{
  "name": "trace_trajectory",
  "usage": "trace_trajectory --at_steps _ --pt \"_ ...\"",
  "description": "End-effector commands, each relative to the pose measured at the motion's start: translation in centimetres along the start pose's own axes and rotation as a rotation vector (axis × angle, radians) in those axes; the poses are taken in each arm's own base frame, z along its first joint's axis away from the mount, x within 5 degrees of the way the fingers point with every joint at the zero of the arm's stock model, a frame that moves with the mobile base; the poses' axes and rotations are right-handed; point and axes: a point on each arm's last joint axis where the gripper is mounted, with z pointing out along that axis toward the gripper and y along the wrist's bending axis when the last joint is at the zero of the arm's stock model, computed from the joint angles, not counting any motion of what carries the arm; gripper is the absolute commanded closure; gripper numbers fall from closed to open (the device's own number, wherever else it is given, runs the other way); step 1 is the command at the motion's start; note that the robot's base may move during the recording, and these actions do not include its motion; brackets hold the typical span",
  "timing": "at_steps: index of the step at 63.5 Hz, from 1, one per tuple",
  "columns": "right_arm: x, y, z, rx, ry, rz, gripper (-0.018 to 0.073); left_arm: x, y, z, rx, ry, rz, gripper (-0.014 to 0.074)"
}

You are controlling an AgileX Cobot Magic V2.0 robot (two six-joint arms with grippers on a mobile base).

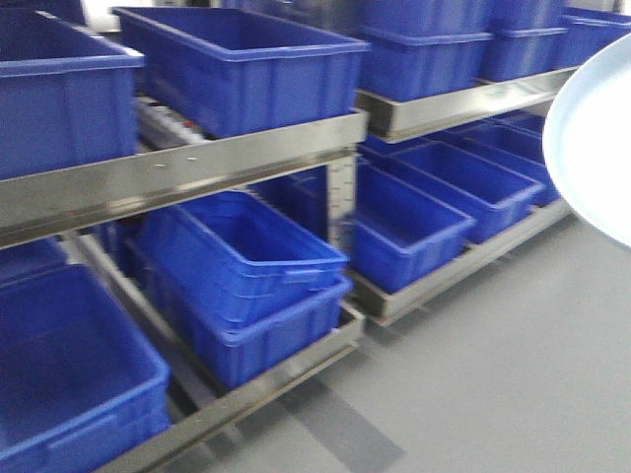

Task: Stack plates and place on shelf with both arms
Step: 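Turn and drive the base up to the blue-bin shelf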

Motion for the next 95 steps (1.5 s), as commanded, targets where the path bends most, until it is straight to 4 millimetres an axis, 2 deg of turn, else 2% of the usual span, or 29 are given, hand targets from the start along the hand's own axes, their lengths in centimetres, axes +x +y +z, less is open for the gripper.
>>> trace_trajectory --at_steps 1,95 --pt "-1.80 0.27 -0.40 -0.021 -0.124 -0.005 0.0502 -1.34 -0.20 -0.53 0.019 -0.088 -0.012 0.0510" --pt "-1.81 0.27 -0.41 -0.021 -0.125 -0.005 0.0502 -1.34 -0.20 -0.53 0.019 -0.088 -0.012 0.0510"
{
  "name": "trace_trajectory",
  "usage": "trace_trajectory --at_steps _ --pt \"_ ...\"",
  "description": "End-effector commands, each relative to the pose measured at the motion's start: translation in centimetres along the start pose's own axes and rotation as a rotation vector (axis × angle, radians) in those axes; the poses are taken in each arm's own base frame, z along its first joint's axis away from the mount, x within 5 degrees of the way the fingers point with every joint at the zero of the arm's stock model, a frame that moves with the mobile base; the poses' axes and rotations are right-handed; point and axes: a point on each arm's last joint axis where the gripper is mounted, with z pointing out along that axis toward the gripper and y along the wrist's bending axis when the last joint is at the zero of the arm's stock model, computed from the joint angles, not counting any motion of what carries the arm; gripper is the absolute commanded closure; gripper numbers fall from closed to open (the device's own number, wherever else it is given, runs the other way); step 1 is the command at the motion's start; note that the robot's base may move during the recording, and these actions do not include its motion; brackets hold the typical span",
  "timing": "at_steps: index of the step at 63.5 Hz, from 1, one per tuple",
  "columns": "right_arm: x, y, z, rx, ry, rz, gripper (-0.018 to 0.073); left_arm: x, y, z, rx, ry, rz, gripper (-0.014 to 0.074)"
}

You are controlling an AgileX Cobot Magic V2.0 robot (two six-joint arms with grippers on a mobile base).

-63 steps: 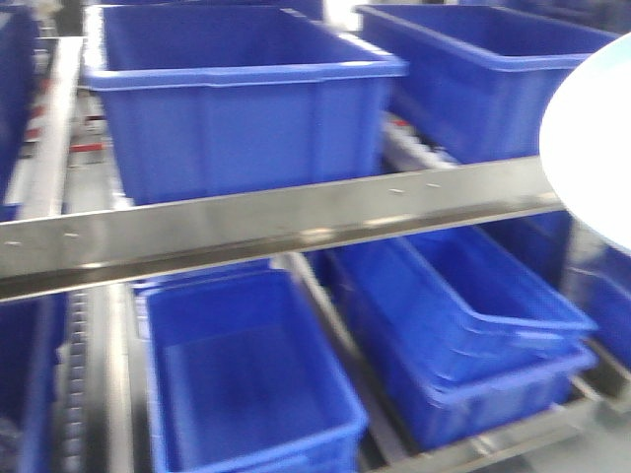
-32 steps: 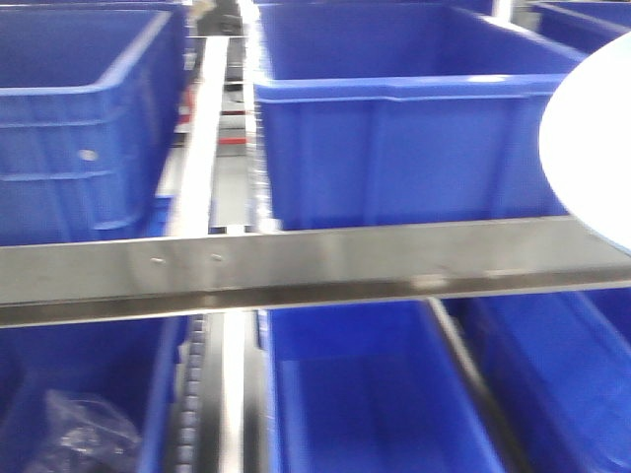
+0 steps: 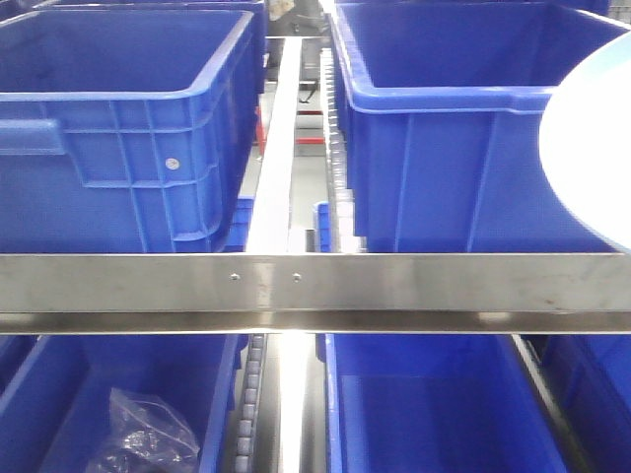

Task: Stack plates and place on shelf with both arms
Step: 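Turn and drive the base up to the blue-bin shelf, then lower the plate stack into the blue bin and open the right gripper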

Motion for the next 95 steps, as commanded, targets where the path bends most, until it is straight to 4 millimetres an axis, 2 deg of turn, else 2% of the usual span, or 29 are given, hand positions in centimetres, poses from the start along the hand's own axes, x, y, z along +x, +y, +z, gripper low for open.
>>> trace_trajectory --at_steps 1,95 --pt "-1.81 0.27 -0.41 -0.021 -0.125 -0.005 0.0502 -1.34 -0.20 -0.53 0.019 -0.088 -0.012 0.0510" --pt "-1.90 0.29 -0.29 -0.023 -0.132 -0.006 0.0502 -1.34 -0.20 -0.53 0.019 -0.088 -0.012 0.0510"
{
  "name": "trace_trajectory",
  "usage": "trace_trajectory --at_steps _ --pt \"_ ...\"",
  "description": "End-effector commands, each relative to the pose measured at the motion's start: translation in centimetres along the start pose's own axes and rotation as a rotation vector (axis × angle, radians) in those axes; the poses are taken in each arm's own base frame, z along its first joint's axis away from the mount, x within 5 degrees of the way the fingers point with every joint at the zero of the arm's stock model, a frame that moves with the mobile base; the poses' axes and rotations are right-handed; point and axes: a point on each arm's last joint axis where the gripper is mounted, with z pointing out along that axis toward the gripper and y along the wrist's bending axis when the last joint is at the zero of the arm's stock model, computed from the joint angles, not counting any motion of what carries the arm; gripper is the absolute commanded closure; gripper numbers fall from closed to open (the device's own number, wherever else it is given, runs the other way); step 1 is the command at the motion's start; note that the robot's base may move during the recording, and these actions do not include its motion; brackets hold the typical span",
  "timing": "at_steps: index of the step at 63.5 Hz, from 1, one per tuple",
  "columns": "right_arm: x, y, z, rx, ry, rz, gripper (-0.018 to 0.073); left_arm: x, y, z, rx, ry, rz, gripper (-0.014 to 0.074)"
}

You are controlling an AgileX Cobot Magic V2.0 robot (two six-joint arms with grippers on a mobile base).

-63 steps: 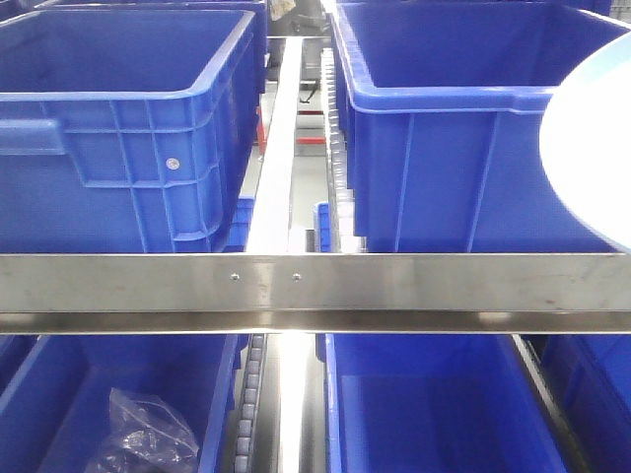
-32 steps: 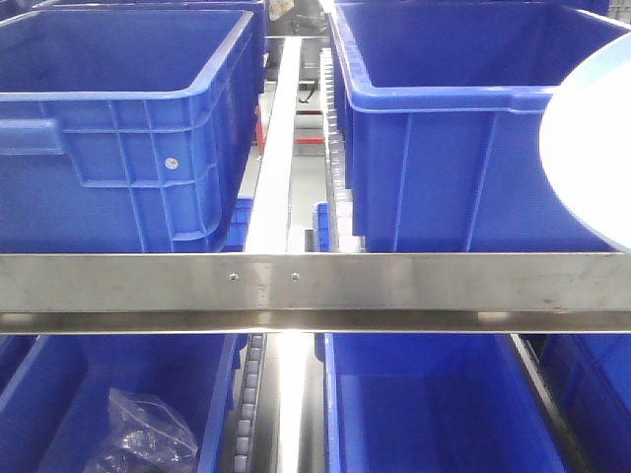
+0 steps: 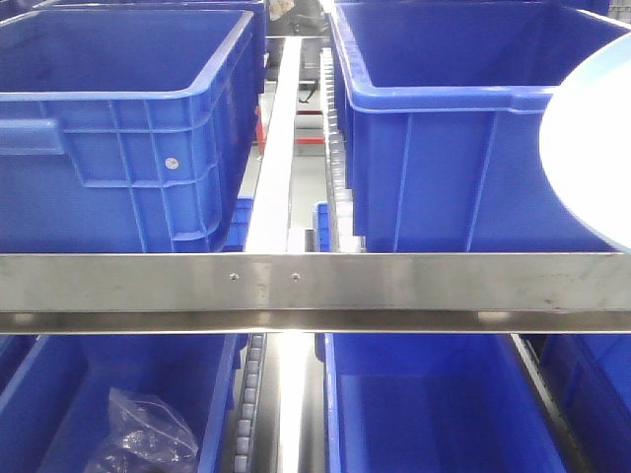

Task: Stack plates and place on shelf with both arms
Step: 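Lower the plate stack into the blue bin and open the right gripper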

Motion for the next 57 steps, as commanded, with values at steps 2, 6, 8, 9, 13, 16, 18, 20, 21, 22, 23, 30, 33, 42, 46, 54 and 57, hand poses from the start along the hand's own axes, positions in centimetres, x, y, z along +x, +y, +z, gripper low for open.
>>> trace_trajectory --at_steps 2,6,8,9,13,16,18,20,21,22,23,30,33,42,46,54,57 --pt "-1.9 0.3 -0.2 -0.024 -0.135 -0.006 0.0502 -1.3 -0.2 -0.5 0.019 -0.088 -0.012 0.0510" --pt "-2.6 0.4 0.1 -0.035 -0.187 -0.006 0.0502 -1.3 -0.2 -0.5 0.019 -0.088 -0.012 0.0510" --pt "-3.0 0.5 0.4 -0.042 -0.218 -0.006 0.0502 -1.3 -0.2 -0.5 0.019 -0.088 -0.012 0.0510" --pt "-3.3 0.6 0.5 -0.044 -0.230 -0.006 0.0502 -1.3 -0.2 -0.5 0.019 -0.088 -0.012 0.0510" --pt "-4.5 0.8 1.2 -0.056 -0.267 -0.007 0.0502 -1.3 -0.2 -0.5 0.019 -0.088 -0.012 0.0510" --pt "-6.0 1.1 1.7 -0.067 -0.316 -0.007 0.0502 -1.3 -0.2 -0.5 0.019 -0.088 -0.012 0.0510" --pt "-7.1 1.3 2.2 -0.073 -0.339 -0.007 0.0502 -1.3 -0.2 -0.5 0.019 -0.088 -0.012 0.0510" --pt "-8.0 1.4 2.7 -0.076 -0.351 -0.007 0.0502 -1.3 -0.2 -0.5 0.019 -0.088 -0.012 0.0510" --pt "-8.6 1.5 3.4 -0.077 -0.351 -0.008 0.0502 -1.3 -0.2 -0.5 0.019 -0.088 -0.012 0.0510" --pt "-9.3 1.7 3.8 -0.079 -0.361 -0.008 0.0502 -1.3 -0.2 -0.5 0.019 -0.088 -0.012 0.0510" --pt "-9.7 1.7 4.2 -0.080 -0.365 -0.008 0.0502 -1.3 -0.2 -0.5 0.019 -0.088 -0.012 0.0510" --pt "-13.7 2.4 6.9 -0.091 -0.424 -0.007 0.0498 -1.3 -0.2 -0.5 0.019 -0.088 -0.012 0.0510" --pt "-15.5 2.6 8.5 -0.093 -0.433 -0.007 0.0466 -1.3 -0.2 -0.5 0.019 -0.088 -0.012 0.0510" --pt "-18.3 3.1 12.3 -0.093 -0.435 -0.007 0.0164 -1.3 -0.2 -0.5 0.019 -0.088 -0.012 0.0510" --pt "-18.8 3.2 13.6 -0.092 -0.427 -0.007 0.0023 -1.3 -0.2 -0.5 0.019 -0.088 -0.012 0.0510" --pt "-17.9 3.1 14.0 -0.087 -0.394 -0.008 -0.0005 -1.3 -0.2 -0.5 0.019 -0.088 -0.012 0.0510" --pt "-17.2 3.0 13.4 -0.086 -0.382 -0.008 0.0009 -1.3 -0.2 -0.5 0.019 -0.088 -0.012 0.0510"
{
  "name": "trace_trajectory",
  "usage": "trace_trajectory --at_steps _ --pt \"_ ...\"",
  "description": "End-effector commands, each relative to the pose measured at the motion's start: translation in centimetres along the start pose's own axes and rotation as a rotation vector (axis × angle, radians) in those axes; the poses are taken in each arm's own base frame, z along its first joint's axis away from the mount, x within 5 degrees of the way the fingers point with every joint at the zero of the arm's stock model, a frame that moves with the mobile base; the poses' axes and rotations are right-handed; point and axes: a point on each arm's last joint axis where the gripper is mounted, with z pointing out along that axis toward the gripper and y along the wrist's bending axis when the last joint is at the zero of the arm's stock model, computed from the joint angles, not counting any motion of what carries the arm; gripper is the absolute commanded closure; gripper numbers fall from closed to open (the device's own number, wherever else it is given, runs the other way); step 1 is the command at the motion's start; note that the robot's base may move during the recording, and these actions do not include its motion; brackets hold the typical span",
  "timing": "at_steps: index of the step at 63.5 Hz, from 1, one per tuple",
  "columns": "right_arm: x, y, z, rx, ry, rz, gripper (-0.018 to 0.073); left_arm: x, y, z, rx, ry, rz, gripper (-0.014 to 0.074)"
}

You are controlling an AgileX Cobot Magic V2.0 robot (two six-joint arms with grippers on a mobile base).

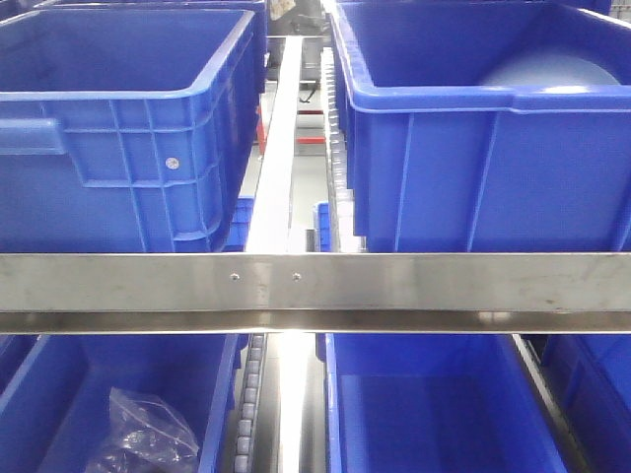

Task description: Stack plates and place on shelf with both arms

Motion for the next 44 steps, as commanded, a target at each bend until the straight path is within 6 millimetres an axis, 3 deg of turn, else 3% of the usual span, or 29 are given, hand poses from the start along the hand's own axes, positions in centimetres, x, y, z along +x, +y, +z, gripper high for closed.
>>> trace_trajectory --at_steps 1,8,12,21,25,33,44 --pt "-2.2 0.3 -2.3 -0.022 -0.138 -0.006 0.0015 -1.3 -0.2 -0.5 0.019 -0.088 -0.012 0.0510" --pt "-0.2 0.1 -5.4 -0.019 -0.113 -0.005 0.0086 -1.3 -0.2 -0.5 0.019 -0.088 -0.012 0.0510" --pt "1.3 -0.1 -7.3 -0.017 -0.097 -0.005 0.0169 -1.3 -0.2 -0.5 0.019 -0.088 -0.012 0.0510" --pt "6.1 -0.7 -12.5 -0.014 -0.068 -0.005 0.0528 -1.3 -0.2 -0.5 0.019 -0.088 -0.012 0.0510" --pt "8.2 -0.9 -14.1 -0.015 -0.065 -0.005 0.0489 -1.3 -0.2 -0.5 0.019 -0.088 -0.012 0.0510" --pt "11.3 -1.2 -16.3 -0.023 -0.094 -0.005 0.0506 -1.3 -0.2 -0.5 0.019 -0.088 -0.012 0.0510" --pt "11.9 -1.2 -17.5 -0.038 -0.175 -0.004 0.0506 -1.3 -0.2 -0.5 0.019 -0.088 -0.012 0.0510"
